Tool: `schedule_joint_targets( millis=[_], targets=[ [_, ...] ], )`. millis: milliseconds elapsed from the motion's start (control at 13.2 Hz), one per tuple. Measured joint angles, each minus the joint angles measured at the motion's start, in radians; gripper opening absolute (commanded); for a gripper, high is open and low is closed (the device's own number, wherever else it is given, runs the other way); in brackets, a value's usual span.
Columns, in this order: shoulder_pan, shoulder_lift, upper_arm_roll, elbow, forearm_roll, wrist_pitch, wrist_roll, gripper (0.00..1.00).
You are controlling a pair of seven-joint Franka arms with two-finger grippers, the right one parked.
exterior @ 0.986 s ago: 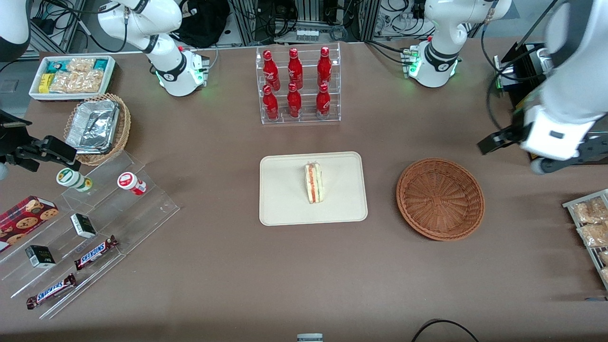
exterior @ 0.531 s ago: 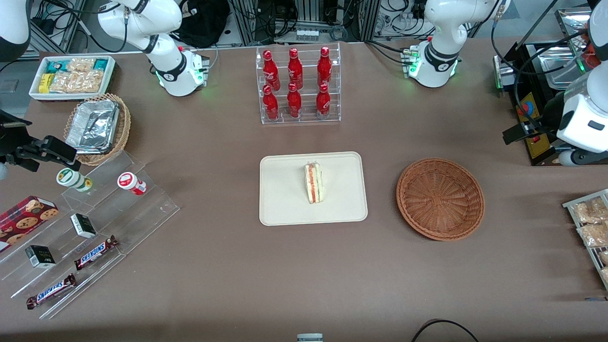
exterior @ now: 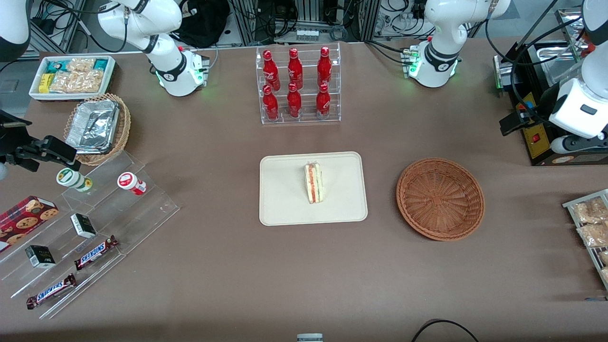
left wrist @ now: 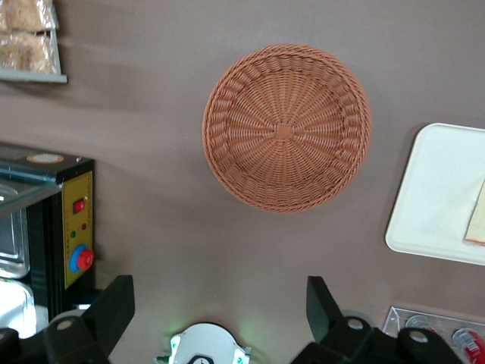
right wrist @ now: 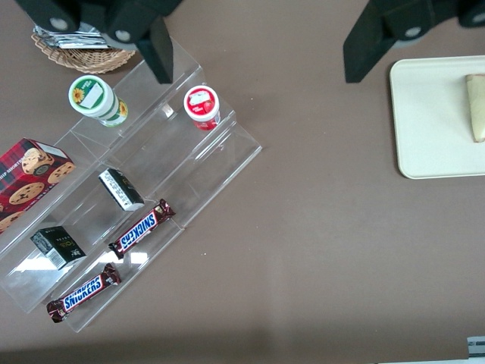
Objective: Place sandwich from basket to tray
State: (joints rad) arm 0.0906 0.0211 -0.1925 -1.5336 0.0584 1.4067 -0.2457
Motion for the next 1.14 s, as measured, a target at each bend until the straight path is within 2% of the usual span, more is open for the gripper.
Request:
schedule_joint_targets(
  millis=[228, 607, 1138],
  targets=[
    [-0.017, -0.001, 0.016, 0.003, 0.000, 0.056, 0.057, 1.00],
    [-0.022, -0.029, 0.043, -0.007, 0.006, 0.054, 0.135, 1.00],
    [-0.023, -0.041, 0.054, -0.009, 0.006, 0.038, 0.120, 1.00]
  ],
)
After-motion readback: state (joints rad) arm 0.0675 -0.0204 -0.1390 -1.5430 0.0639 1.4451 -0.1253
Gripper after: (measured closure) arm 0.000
